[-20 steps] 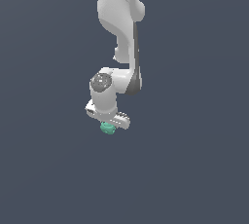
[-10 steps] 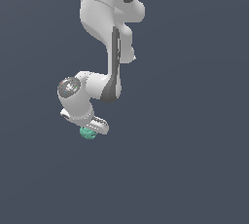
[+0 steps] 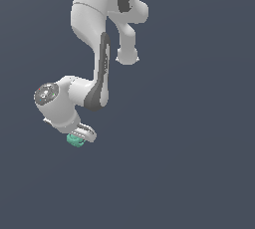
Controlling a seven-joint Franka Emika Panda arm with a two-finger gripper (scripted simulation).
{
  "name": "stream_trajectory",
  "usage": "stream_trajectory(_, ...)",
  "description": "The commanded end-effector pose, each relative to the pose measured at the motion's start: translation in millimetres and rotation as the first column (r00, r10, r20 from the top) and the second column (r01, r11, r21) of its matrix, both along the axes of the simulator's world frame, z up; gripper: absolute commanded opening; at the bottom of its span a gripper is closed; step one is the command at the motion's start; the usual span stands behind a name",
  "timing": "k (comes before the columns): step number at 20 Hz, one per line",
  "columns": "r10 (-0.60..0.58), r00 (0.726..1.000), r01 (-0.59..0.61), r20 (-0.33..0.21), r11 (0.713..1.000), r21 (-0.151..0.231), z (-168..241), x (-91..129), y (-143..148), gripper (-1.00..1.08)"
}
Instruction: Pick up the object and move it to a goal position.
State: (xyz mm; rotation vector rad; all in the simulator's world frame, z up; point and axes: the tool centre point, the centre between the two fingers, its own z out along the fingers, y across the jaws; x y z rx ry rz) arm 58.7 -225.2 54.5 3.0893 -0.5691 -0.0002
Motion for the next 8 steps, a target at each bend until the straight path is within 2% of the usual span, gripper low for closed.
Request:
stream_trajectory(1,0.001,1.000,-0.001,0.000,1.000,0.000,0.7,3.4,-7.1,-1.00)
stream_trajectory(8,0.001,1.000,-0.001,0.000,1.000,0.000,1.1,6.7,-14.3,-1.00)
